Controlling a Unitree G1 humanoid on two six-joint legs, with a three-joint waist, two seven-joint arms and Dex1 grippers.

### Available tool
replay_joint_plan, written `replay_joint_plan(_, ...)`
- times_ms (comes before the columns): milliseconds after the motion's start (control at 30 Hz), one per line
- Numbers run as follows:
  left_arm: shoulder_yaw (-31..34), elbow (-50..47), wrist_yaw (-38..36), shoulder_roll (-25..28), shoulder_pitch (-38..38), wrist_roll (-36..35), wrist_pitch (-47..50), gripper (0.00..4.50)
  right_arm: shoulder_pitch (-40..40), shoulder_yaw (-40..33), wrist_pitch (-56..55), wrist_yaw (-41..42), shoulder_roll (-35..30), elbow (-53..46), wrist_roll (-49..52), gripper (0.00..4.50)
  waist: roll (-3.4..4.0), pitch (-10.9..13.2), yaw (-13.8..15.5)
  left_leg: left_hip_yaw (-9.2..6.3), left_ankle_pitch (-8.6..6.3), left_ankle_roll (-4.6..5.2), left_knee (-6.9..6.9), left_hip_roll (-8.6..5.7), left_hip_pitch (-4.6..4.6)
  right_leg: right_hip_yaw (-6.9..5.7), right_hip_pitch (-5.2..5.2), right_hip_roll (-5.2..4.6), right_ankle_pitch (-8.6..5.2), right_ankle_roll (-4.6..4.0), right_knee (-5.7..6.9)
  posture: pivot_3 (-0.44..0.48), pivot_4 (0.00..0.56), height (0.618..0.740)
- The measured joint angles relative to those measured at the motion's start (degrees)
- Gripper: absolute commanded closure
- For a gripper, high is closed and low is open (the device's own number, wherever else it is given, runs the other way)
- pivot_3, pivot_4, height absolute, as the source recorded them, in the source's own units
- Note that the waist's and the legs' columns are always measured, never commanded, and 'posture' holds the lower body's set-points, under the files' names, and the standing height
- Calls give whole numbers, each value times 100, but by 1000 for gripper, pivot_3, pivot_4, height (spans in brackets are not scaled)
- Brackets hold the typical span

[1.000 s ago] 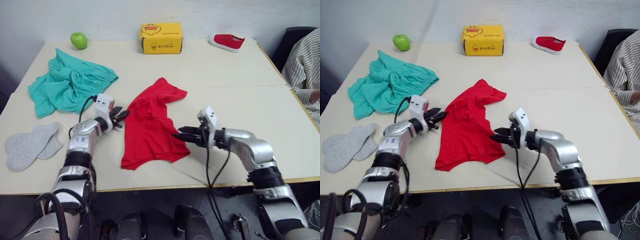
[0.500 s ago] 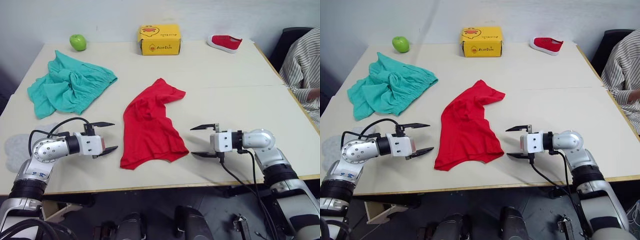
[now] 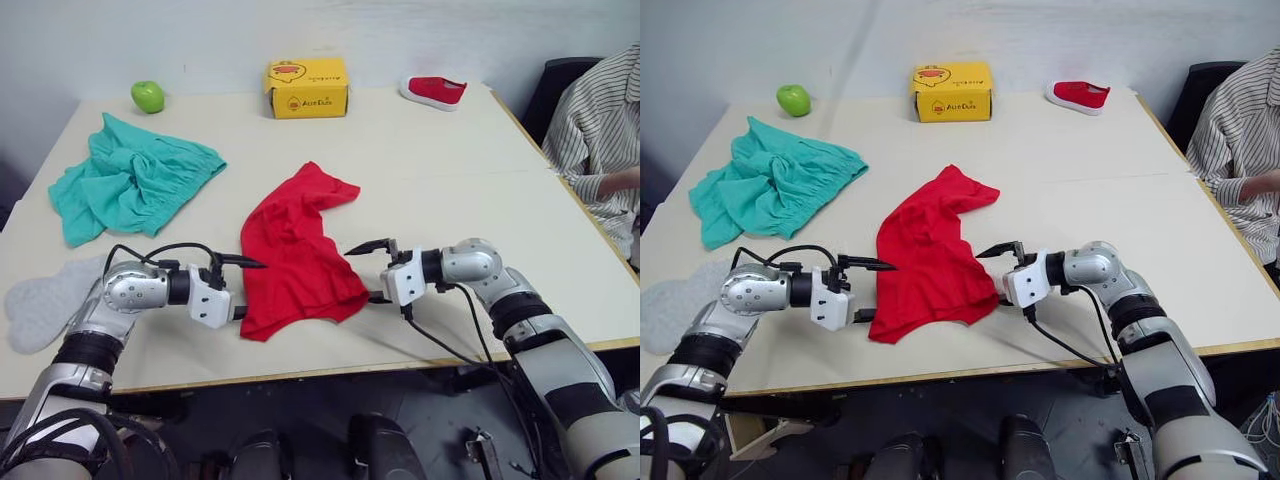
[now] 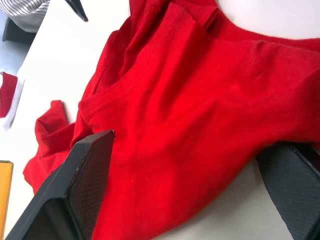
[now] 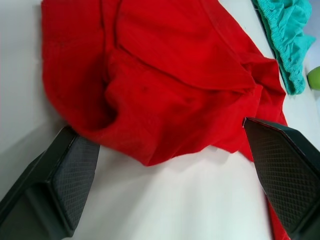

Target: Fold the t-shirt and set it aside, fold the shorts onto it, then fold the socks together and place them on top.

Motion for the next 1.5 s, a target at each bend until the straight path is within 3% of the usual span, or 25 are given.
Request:
replay_joint_plan(33,-29,100,26,-22,-72,50,-64,1,-38,19,-3,-80,33,48,-70,177,0,0,2,0,0,0,0,0,3,1,0,-1,0,0,-1,0,150,740)
replay_joint_plan(133,-147,422,50,-94,-256,118,-219,583,-124,157,-24,-329,125,188,-250,787,9,-6,7,0,0,-1,-2,1,22,4,12,-3,-3,-6,3,0,150,740)
replay_joint_plan(467,-483,949,260,-377,-486,452,-500,3916,-122,316,57,-374,166,325,-388,4352,22,-4,47,-1,-4,6,-3,-5,21,2,18,-10,-3,-6,3,0,150,740)
replay_joint_plan(500,-496,985,283,-413,-516,483,-510,4155,-117,316,113,-339,164,321,-374,4500,22,-3,51,-2,-5,8,-3,-5,17,0,17,-10,-3,-6,4,0,150,740)
replay_joint_plan(533,-510,1012,291,-422,-580,507,-510,4483,-110,315,155,-293,162,301,-322,4500,24,-3,56,-3,-5,8,-3,-6,16,-1,17,-10,-3,-6,4,0,150,740)
replay_joint_plan(700,-510,1077,225,-522,-668,387,-335,4483,170,176,502,88,107,-33,201,4500,44,5,109,-5,-6,10,-3,-6,12,-2,16,-10,-3,-6,3,0,150,740)
replay_joint_plan(800,-406,555,-438,-573,-324,-530,450,4483,479,156,957,544,-145,-762,635,4500,48,7,143,-8,-7,12,6,-4,-41,-4,-28,-8,-1,-3,9,0,150,740)
replay_joint_plan(933,-339,-638,-1039,-525,384,-1473,1505,4483,1139,-51,2007,1102,-711,-2111,1262,4500,53,18,166,-11,-22,20,6,-5,-60,-9,-36,-5,-2,-3,-6,0,150,740)
replay_joint_plan(1100,25,-2360,-1128,-241,1169,-2159,2617,4483,2277,-270,3643,1446,-1626,-4344,1731,4500,51,30,181,-18,-35,25,8,-7,-67,-15,-33,-6,-1,-2,-31,0,150,740)
replay_joint_plan(1333,126,-3901,-1104,-67,2206,-2368,3387,4483,3860,-503,6203,1524,-2638,-7114,2156,4500,48,33,196,-29,-60,26,6,12,-65,-15,-30,-9,-2,-3,-67,0,150,740)
replay_joint_plan(1500,243,-4548,-1044,211,2806,-2179,3610,4483,4544,-482,7801,1417,-2896,-8602,2357,4500,47,34,198,-31,-69,12,5,41,-65,-18,-33,1,-11,-19,-73,0,150,740)
